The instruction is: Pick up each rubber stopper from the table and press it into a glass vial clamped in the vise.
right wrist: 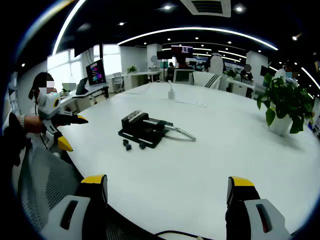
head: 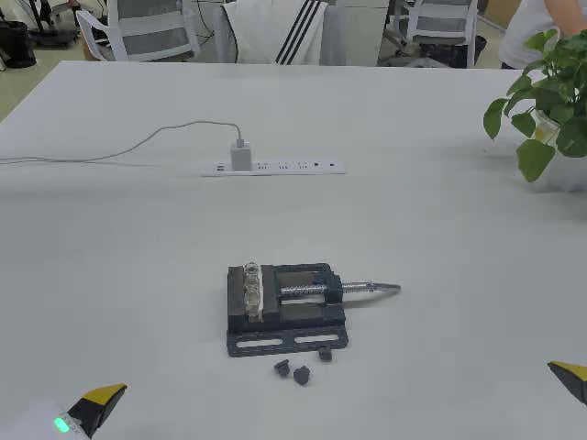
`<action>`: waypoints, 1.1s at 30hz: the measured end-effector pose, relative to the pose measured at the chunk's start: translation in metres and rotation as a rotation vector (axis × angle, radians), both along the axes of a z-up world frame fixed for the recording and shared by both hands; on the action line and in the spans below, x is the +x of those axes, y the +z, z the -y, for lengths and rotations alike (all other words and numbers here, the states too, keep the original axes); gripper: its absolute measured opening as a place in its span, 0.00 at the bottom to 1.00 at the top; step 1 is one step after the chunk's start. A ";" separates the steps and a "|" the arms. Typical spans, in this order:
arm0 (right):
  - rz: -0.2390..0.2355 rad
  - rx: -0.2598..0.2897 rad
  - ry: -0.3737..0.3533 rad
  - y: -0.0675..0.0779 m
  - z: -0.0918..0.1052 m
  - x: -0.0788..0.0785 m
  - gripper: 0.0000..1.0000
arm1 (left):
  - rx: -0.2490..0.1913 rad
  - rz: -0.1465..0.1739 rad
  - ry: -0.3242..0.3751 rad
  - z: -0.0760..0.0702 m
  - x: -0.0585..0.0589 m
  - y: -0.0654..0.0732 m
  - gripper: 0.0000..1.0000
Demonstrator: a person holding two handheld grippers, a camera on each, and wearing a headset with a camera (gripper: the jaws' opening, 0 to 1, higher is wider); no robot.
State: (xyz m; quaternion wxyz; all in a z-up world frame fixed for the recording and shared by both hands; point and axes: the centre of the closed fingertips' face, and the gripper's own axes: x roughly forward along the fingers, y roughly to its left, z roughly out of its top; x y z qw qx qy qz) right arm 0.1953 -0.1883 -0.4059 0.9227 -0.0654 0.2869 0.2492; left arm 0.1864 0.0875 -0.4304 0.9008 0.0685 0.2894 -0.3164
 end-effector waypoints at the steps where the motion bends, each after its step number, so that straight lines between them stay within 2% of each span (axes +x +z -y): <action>1: 0.000 0.001 0.000 0.000 0.000 0.000 0.98 | 0.003 0.001 0.000 0.000 0.000 0.000 0.99; 17: -0.006 -0.005 0.011 -0.001 -0.002 0.000 0.98 | -0.011 -0.001 0.019 -0.004 0.000 0.001 0.99; 24: -0.026 -0.005 0.028 -0.005 -0.005 -0.002 0.98 | -0.021 0.003 0.033 -0.007 0.003 0.002 0.99; 33: -0.058 -0.007 0.058 -0.009 -0.011 -0.004 0.97 | -0.014 0.003 0.038 -0.011 0.006 0.001 0.99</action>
